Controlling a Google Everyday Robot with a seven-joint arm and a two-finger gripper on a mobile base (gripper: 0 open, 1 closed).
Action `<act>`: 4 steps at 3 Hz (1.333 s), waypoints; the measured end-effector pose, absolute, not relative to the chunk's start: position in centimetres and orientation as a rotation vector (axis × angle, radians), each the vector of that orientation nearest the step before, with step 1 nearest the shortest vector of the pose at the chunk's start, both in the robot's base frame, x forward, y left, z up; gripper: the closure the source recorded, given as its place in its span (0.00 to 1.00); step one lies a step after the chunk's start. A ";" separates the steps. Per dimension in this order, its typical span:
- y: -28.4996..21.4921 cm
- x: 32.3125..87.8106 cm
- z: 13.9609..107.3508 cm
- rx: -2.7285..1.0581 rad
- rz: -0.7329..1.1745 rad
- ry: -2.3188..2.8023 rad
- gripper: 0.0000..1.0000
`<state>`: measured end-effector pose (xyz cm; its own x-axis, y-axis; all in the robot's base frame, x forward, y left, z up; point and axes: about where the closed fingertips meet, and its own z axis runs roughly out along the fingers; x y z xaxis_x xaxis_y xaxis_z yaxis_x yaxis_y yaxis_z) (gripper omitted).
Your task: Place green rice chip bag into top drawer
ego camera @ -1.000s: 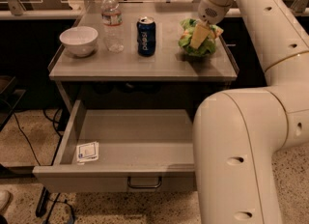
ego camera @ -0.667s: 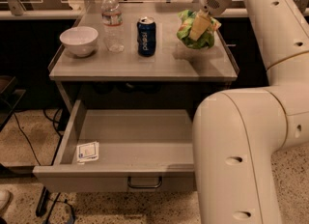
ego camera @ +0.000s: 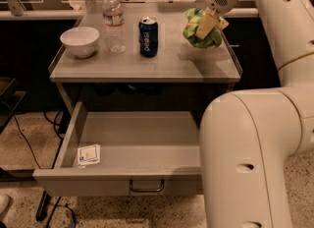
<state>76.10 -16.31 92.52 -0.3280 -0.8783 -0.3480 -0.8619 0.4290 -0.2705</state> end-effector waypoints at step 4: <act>-16.4 71.7 96.4 -1.466 -0.020 2.212 1.00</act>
Offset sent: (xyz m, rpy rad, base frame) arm -0.0927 -0.0225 0.0306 -0.0089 0.0366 -0.0719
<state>71.73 -16.36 96.36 -0.3086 -0.8709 -0.3825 -0.8637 0.4251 -0.2709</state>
